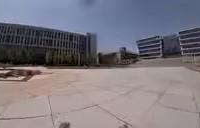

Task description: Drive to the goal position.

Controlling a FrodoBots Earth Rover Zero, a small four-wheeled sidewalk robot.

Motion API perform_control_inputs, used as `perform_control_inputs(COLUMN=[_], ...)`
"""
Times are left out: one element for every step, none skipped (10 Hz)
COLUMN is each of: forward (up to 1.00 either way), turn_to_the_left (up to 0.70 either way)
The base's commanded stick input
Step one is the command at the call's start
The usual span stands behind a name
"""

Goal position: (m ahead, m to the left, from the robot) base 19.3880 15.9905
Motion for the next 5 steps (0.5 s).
perform_control_inputs(forward=[0.7, 0.7, 0.7, 0.7, 0.7], turn_to_the_left=[0.0, 0.0, 0.0, 0.0, 0.0])
